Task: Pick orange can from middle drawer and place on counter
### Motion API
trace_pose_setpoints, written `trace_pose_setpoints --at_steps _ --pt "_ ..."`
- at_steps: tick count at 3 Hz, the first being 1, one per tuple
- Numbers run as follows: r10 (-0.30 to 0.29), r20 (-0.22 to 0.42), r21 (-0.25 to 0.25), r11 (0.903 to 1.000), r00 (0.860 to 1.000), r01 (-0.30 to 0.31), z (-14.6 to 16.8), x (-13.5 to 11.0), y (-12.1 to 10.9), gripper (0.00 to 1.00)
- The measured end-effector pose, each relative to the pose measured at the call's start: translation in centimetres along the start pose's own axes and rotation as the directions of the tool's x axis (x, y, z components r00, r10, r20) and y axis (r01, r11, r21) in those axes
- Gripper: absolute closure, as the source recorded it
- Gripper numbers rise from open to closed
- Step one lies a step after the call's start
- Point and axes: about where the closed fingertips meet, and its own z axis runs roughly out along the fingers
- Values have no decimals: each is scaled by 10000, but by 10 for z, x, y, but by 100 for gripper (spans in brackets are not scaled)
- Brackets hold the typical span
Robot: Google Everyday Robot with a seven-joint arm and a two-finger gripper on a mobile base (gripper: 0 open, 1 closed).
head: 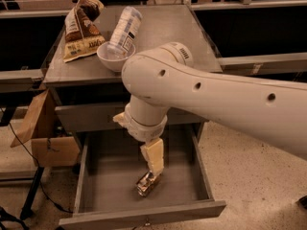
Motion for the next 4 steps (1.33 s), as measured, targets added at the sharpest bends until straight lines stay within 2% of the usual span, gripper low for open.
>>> trace_pose_setpoints --at_steps 1,2,3,4 --pt "-340 -234 -280 9991 9991 334 15 7 2 0" --pt "-817 -410 -819 9936 9958 781 64 29 13 0" --pt "-1387 -356 -1330 9822 9897 1328 138 52 29 0" --pt "-1903 -244 -1494 9714 9814 1846 219 73 33 0"
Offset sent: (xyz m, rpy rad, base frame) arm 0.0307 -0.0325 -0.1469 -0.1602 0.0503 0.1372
